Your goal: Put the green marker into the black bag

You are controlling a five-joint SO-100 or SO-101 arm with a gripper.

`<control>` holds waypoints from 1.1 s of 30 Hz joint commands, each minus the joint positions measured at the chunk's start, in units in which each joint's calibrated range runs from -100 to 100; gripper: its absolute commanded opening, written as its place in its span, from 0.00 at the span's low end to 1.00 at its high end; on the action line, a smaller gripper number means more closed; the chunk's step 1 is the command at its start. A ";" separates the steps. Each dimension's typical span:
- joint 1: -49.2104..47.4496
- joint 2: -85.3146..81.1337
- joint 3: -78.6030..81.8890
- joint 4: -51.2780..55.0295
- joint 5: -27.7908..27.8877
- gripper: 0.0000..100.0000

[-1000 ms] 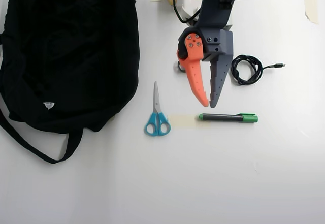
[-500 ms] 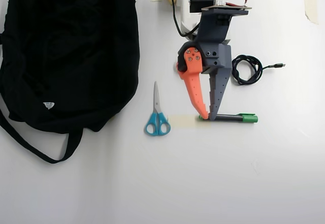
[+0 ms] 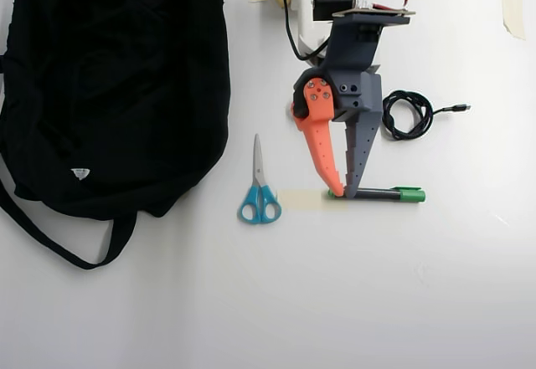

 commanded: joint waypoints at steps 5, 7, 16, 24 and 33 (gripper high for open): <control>-1.02 -0.45 -2.77 -1.41 0.08 0.02; -1.10 -0.45 -2.77 -1.41 0.45 0.02; -0.72 -0.54 -0.08 -0.63 0.08 0.02; -0.65 -0.70 1.36 9.02 -2.81 0.02; -0.42 -1.70 -0.44 24.09 -9.31 0.02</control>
